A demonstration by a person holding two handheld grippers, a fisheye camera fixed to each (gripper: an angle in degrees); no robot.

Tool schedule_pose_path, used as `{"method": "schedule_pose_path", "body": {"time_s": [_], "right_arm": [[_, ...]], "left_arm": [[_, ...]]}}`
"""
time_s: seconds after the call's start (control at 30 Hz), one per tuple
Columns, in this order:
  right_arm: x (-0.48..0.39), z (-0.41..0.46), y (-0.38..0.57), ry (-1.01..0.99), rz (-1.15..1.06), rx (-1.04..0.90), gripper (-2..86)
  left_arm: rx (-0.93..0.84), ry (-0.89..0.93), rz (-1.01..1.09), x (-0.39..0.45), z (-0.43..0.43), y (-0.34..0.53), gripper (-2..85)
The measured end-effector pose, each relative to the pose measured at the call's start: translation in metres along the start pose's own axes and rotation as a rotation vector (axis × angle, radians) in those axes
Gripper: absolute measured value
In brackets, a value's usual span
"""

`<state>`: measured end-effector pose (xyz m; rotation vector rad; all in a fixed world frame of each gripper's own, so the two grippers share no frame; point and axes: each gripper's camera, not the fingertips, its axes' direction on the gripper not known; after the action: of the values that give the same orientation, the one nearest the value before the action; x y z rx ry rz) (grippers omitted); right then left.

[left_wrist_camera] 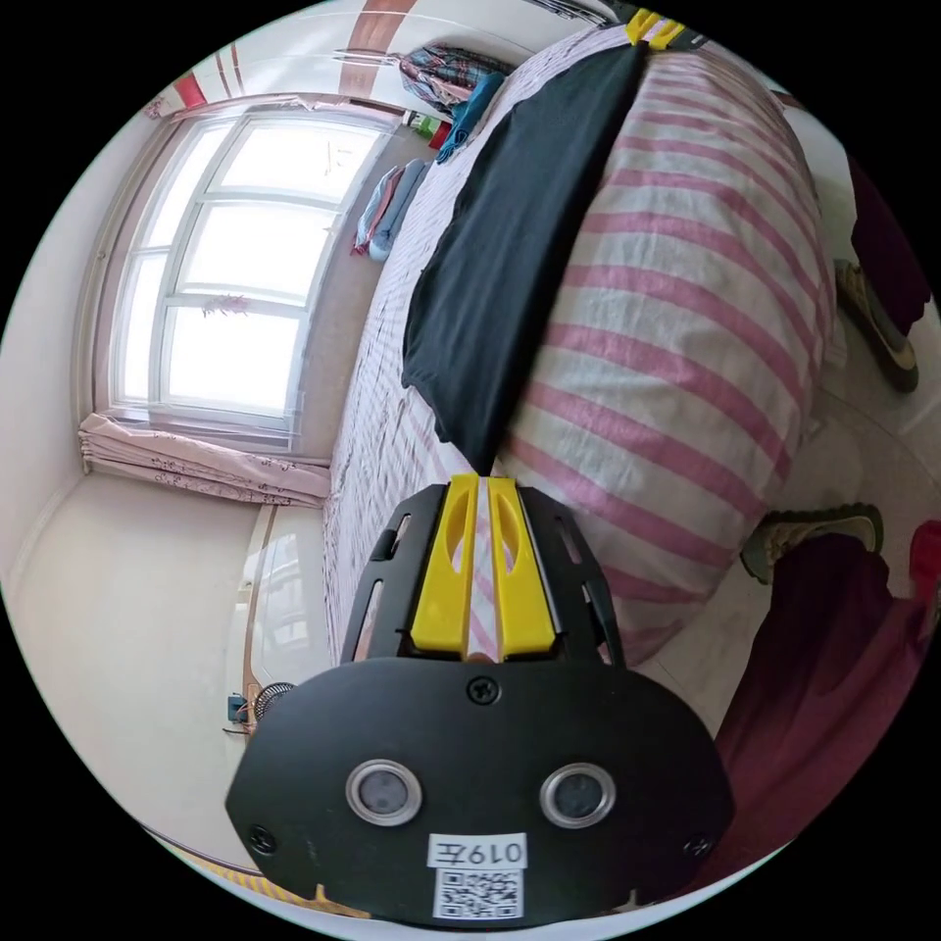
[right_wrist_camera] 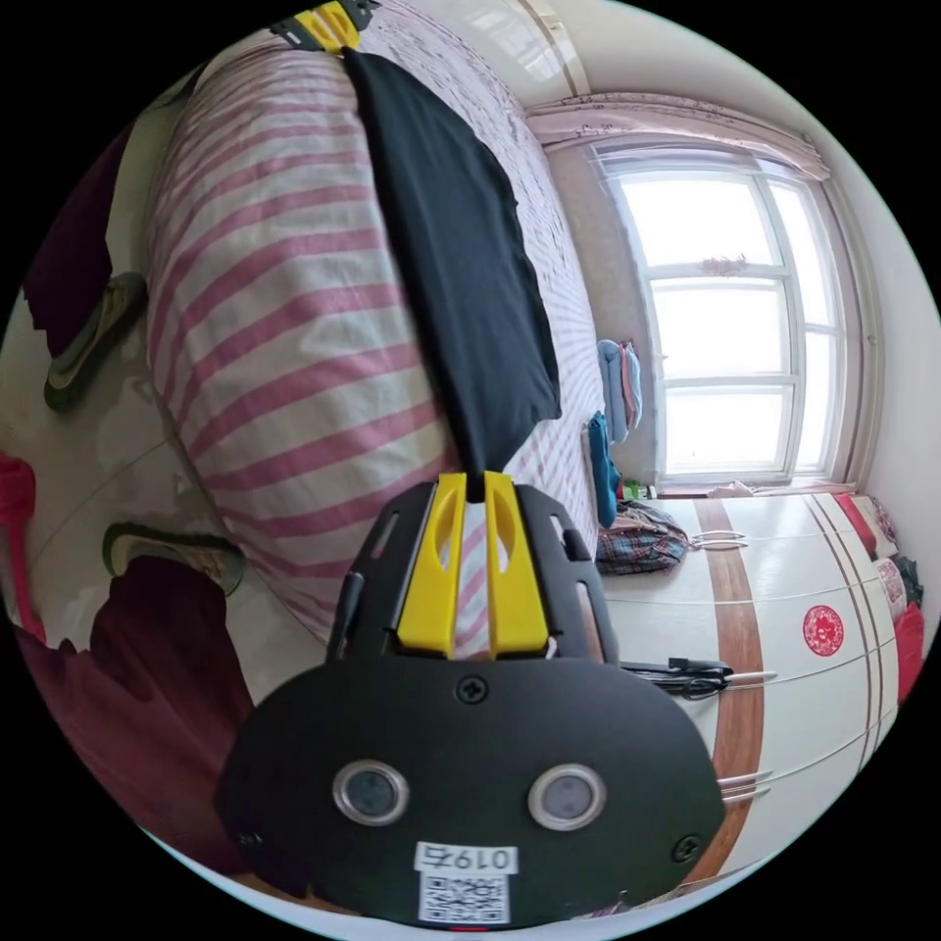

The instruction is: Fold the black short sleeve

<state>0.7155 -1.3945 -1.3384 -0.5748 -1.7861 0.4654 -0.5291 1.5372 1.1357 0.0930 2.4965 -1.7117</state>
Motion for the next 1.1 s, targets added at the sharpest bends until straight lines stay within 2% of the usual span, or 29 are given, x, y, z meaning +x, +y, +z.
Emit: {"method": "schedule_pose_path", "body": {"time_s": [0.2, 0.27, 0.3, 0.37, 0.43, 0.47, 0.57, 0.63, 0.73, 0.83, 1.1], "right_arm": [[0.024, 0.031, 0.059, -0.057, 0.066, -0.003, 7.8], [0.041, 0.042, 0.087, -0.106, 0.148, 0.005, 7.4], [0.057, 0.048, 0.108, -0.145, 0.237, 0.031, 6.8], [0.087, 0.056, 0.138, -0.207, 0.421, 0.111, 5.8], [0.129, 0.079, 0.174, -0.369, 0.701, 0.218, 5.9], [0.138, 0.088, 0.181, -0.425, 0.760, 0.239, 6.1], [0.175, 0.155, 0.223, -0.718, 1.061, 0.296, 5.3], [0.191, 0.219, 0.253, -0.927, 1.260, 0.237, 2.8], [0.201, 0.279, 0.263, -0.953, 1.282, 0.107, 1.8], [0.209, 0.317, 0.266, -0.949, 1.276, 0.103, 3.0], [0.235, 0.424, 0.304, -1.059, 1.371, 0.125, 4.1]], "left_arm": [[-0.048, 0.099, -0.095, -0.032, 0.021, 0.025, 1.2], [-0.042, 0.143, -0.295, -0.065, 0.028, 0.039, 1.1], [-0.026, 0.177, -0.361, -0.076, 0.029, 0.041, 1.1], [0.077, 0.406, -0.651, -0.121, 0.040, 0.048, 1.1], [0.129, 0.588, -0.816, -0.147, 0.058, 0.046, 1.2], [0.137, 0.683, -0.919, -0.160, 0.075, 0.044, 1.2], [0.210, 0.860, -1.059, -0.176, 0.113, 0.040, 1.3], [0.189, 0.890, -1.084, -0.178, 0.133, 0.037, 1.3], [0.115, 0.865, -1.082, -0.173, 0.160, 0.034, 1.1], [0.074, 0.868, -1.082, -0.179, 0.180, 0.032, 1.0], [0.247, 0.930, -1.181, -0.176, 0.199, 0.017, 0.9]]}}
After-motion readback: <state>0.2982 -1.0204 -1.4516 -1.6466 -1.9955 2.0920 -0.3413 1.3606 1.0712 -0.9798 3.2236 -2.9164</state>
